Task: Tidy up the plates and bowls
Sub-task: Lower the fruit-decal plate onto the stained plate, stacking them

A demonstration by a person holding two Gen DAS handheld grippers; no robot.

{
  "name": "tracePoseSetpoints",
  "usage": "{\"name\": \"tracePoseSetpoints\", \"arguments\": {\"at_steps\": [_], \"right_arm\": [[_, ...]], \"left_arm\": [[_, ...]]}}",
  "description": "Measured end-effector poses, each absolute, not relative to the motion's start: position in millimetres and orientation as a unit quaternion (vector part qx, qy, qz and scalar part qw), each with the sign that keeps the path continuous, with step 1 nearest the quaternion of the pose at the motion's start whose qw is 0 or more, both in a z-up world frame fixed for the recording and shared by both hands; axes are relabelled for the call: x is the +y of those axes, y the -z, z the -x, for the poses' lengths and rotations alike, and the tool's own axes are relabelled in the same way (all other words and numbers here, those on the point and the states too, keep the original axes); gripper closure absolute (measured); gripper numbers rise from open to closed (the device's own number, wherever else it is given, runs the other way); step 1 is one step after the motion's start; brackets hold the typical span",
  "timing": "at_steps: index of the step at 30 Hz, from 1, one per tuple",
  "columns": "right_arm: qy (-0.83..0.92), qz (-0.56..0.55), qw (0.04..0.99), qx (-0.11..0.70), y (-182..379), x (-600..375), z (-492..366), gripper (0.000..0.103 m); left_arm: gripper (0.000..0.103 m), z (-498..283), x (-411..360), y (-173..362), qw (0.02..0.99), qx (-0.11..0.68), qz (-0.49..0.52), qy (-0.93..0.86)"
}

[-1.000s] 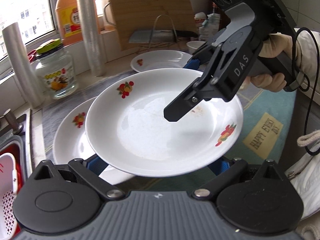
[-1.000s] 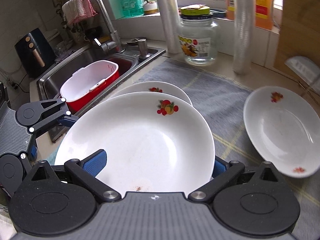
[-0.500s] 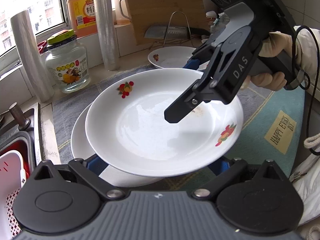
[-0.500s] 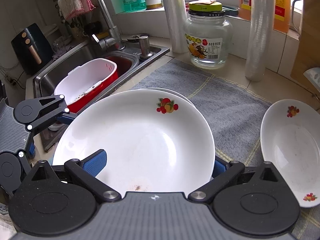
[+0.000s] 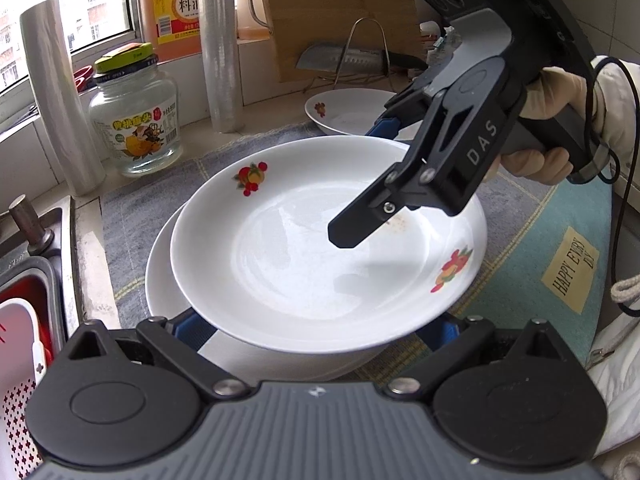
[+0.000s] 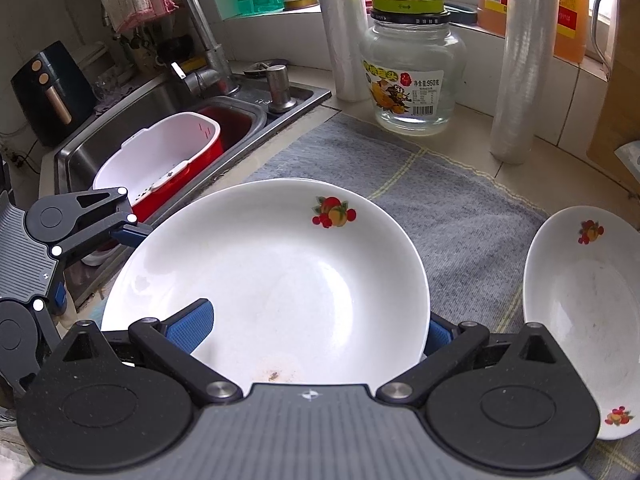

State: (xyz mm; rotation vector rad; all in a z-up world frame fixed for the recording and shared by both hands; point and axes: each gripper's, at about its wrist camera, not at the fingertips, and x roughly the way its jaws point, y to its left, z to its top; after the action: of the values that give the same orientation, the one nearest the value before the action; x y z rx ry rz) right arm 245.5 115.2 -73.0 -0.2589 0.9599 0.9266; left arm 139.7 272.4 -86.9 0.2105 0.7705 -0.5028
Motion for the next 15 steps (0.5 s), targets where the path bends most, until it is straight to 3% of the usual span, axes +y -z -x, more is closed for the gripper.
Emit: {"name": "tracePoseSetpoints", "arguments": {"at_steps": [15], "right_arm": [[-0.419,0.126,0.775,0.457,76,120,-253,0.000]], "left_arm": [[0.002,-154,278,89,0.870,0.409,-0.067,0.266]]}}
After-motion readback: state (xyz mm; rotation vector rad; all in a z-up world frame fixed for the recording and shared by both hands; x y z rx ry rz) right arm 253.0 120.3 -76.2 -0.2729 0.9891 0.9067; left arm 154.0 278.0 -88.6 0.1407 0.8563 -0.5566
